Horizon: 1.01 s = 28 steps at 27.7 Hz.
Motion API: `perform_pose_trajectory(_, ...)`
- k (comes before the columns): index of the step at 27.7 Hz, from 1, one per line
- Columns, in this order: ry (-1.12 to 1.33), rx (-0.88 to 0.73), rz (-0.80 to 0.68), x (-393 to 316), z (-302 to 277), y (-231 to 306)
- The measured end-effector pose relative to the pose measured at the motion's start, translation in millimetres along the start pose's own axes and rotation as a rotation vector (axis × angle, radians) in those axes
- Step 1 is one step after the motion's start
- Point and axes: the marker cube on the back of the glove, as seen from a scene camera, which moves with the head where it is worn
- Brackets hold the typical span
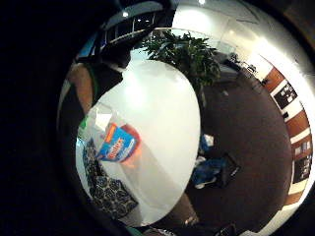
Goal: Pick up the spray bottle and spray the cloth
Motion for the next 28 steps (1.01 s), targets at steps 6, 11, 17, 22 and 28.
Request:
perform_pose_trajectory(6,-0.165,0.054,0.041,-7.6,11.9,1.7)
perform_pose_trajectory(11,-0.388,0.098,0.102,-5.9,27.1,-0.4)
perform_pose_trajectory(17,-0.579,0.068,0.096,-3.8,43.8,-12.3)
perform_pose_trajectory(22,-0.706,0.086,0.036,-15.3,50.3,-19.6)
perform_pose_trajectory(28,-0.822,0.132,-0.040,-23.2,52.9,-22.9)
